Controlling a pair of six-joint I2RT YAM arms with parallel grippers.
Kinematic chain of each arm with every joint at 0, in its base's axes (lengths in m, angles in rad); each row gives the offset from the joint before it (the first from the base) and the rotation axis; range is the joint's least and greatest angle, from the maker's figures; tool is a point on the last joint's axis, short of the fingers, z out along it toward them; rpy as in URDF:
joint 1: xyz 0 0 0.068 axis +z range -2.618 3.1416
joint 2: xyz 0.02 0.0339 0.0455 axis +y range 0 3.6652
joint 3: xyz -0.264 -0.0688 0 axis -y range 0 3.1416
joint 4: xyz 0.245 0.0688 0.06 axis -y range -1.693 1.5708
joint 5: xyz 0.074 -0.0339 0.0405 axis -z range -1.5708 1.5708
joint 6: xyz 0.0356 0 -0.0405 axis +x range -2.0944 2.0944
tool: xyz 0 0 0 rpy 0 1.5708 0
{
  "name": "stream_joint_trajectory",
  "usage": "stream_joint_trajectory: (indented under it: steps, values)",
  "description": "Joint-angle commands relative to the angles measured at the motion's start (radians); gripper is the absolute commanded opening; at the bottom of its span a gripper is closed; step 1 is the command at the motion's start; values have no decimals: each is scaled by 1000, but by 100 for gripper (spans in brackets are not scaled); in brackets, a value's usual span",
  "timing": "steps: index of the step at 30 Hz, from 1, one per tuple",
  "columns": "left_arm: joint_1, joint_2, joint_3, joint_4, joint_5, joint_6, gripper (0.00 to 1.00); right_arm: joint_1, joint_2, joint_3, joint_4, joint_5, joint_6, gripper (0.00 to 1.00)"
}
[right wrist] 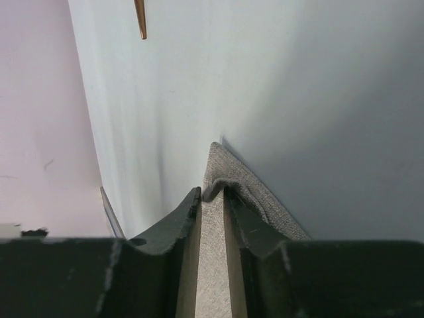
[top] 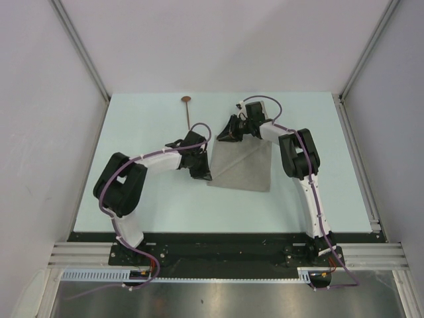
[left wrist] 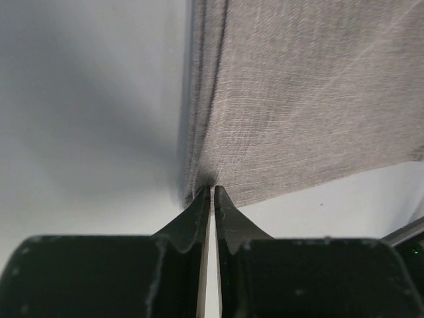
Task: Fold the napkin into a case and place the utensils inside
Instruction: Fold the upper triangle-folded napkin at the center of the board, then smooth out the upper triangle-folded napkin at the center of the board.
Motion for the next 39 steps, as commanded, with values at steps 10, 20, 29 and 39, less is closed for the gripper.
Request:
stream_joint_trajectory:
  steps: [10,20,29,39]
  values:
    - [2,19,-104,102,41,-22,7,-48,-101,88,-86,-35,-54,56]
    - [-5,-67,-65,61,92,-32,8,-91,-473,-412,22,4,-171,70]
    - [29,-24,125,16,119,-41,13,-93,-432,-608,410,-173,25,37]
    - [34,59,-4,92,52,-30,8,-11,-360,-751,701,-211,186,25]
